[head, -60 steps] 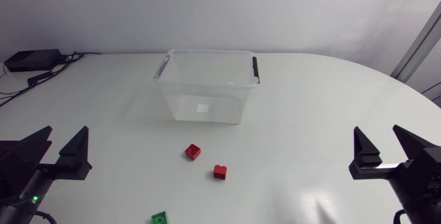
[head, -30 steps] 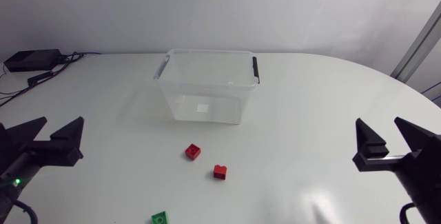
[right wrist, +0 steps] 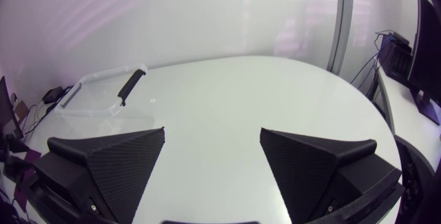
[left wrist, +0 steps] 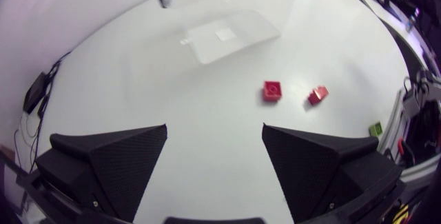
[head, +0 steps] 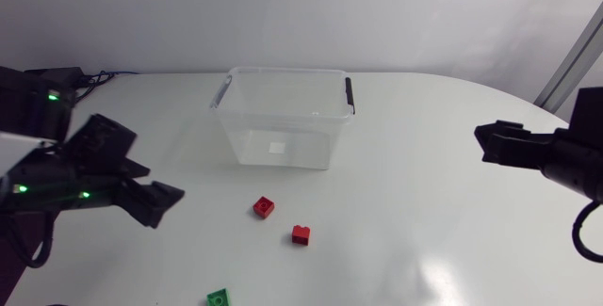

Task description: Place the duplo bricks in the container

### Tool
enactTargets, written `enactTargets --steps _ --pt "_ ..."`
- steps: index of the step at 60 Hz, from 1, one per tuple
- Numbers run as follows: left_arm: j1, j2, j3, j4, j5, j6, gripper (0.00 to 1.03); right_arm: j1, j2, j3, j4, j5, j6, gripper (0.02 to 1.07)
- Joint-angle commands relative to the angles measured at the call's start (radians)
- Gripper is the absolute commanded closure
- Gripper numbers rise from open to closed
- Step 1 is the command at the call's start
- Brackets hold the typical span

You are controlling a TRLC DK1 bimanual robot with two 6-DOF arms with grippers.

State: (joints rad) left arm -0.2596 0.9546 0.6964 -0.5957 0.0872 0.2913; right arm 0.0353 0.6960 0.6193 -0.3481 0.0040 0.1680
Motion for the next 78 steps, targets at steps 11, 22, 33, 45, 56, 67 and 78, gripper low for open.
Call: enactTargets --steps 11,22,33,45,56,67,78 --pt "-0.216 0.176 -0.005 -0.041 0.017 0.161 0.08 0.035 0.151 0.131 -0.155 -0.087 0.13 0.07" --pt "-0.348 0.223 -0.058 -0.099 0.014 0.216 0.08 0.049 0.217 0.177 -0.252 -0.139 0.168 0.07" --pt "-0.408 0.259 -0.117 -0.142 0.0 0.263 0.08 0.098 0.307 0.207 -0.358 -0.164 0.22 0.07" --pt "-0.434 0.305 -0.106 -0.153 -0.009 0.267 0.09 0.144 0.427 0.241 -0.439 -0.213 0.307 0.07" --pt "-0.448 0.395 -0.086 -0.148 -0.007 0.261 0.1 0.202 0.55 0.28 -0.531 -0.231 0.326 0.07" --pt "-0.448 0.455 -0.046 -0.147 0.009 0.216 0.12 0.25 0.659 0.309 -0.614 -0.271 0.323 0.07" --pt "-0.449 0.497 -0.014 -0.141 0.025 0.203 0.12 0.316 0.786 0.346 -0.674 -0.276 0.326 0.07"
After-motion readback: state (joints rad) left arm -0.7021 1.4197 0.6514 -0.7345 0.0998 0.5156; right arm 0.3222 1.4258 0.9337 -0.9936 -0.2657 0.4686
